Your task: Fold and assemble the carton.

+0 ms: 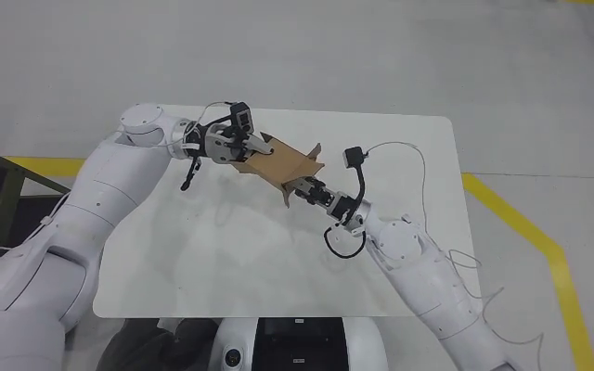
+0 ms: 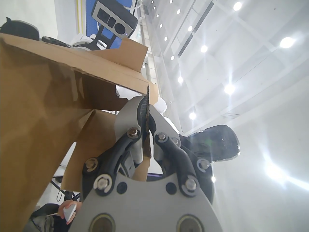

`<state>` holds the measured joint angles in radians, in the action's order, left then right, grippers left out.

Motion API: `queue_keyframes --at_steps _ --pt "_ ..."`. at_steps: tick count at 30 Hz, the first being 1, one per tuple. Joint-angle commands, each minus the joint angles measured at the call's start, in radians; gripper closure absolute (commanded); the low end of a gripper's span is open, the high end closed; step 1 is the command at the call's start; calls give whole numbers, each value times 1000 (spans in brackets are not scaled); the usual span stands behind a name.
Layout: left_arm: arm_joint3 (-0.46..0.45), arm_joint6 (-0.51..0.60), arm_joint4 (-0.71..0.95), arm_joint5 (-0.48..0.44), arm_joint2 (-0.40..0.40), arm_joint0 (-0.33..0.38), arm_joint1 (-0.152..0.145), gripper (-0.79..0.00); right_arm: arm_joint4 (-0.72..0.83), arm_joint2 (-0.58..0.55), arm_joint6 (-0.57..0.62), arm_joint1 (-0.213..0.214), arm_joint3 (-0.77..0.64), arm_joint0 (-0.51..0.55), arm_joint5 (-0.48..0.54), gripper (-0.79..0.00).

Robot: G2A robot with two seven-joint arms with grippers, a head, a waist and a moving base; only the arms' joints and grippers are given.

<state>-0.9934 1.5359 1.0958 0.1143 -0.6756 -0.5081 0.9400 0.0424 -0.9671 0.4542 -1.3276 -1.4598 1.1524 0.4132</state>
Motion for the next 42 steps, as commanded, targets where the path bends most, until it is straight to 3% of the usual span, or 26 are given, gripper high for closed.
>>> queue_keyframes --at_steps 1,7,20,27,32,37,42 --pt "18 0 -14 -18 -5 1 0 0 11 -9 -3 1 -6 9 20 -785" --pt "45 0 -12 -32 -18 -12 4 0 75 -38 23 6 -24 33 73 -785" --pt "57 0 107 -7 -80 -44 2 0 182 -10 44 -6 16 27 79 -785" --pt "37 0 98 -1 -85 -55 4 0 250 15 59 -22 63 -28 56 -742" --pt "28 0 97 1 -90 -59 5 0 255 33 55 -32 82 -51 52 -616" --pt "27 0 98 3 -97 -58 7 0 240 43 48 -38 91 -60 52 -582" --pt "27 0 97 -1 -104 -57 10 0 210 47 31 -42 88 -62 53 -603"
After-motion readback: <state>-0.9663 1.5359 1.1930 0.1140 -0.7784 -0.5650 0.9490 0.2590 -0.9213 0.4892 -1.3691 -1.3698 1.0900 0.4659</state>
